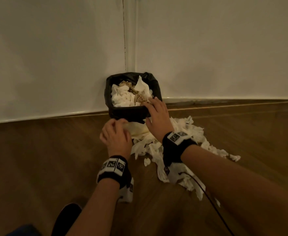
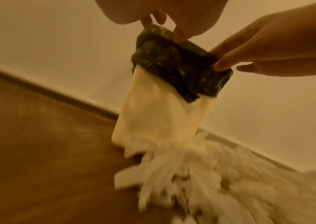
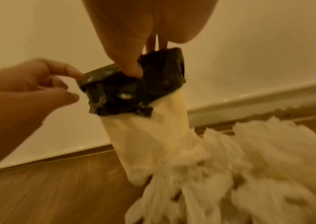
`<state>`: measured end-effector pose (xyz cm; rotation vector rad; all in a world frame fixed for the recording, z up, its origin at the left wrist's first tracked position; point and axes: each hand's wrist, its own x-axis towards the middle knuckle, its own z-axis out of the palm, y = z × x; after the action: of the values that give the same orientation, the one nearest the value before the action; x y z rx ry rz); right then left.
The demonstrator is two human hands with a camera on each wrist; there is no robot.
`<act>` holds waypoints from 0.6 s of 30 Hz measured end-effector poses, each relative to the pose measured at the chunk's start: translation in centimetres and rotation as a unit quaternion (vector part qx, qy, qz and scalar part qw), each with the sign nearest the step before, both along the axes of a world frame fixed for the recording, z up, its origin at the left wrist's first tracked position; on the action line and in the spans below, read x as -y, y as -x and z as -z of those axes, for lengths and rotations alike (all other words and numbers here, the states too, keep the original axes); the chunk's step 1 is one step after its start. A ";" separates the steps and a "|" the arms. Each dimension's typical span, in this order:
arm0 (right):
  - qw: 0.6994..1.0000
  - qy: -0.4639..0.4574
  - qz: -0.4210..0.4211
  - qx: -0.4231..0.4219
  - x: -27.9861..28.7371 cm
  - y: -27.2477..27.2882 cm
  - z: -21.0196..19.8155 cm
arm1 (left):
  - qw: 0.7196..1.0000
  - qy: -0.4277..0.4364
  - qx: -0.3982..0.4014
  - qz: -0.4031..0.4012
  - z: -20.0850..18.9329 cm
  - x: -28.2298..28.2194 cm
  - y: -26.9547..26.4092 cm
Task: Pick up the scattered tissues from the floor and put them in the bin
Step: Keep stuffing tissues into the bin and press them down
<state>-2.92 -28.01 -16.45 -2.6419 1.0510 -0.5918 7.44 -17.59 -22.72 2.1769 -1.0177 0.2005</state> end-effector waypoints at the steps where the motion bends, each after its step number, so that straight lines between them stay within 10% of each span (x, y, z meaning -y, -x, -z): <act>1: 0.999 -0.005 0.012 0.029 -0.9 0.7 0.8 | 1.000 -0.025 -0.017 0.003 0.9 -0.5 0.5; 5: 0.996 0.016 0.059 0.059 -3.3 3.1 4.5 | 0.984 -0.146 -0.058 0.085 4.3 -1.4 1.5; 18: 0.917 -0.270 0.067 -0.287 -6.9 7.8 12.4 | 0.887 -0.372 -0.138 0.237 8.2 0.4 2.3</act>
<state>-10.72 -21.11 -28.84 -2.2778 1.3121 0.4454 5.09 -18.02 -30.90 2.3917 -1.5864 -0.8364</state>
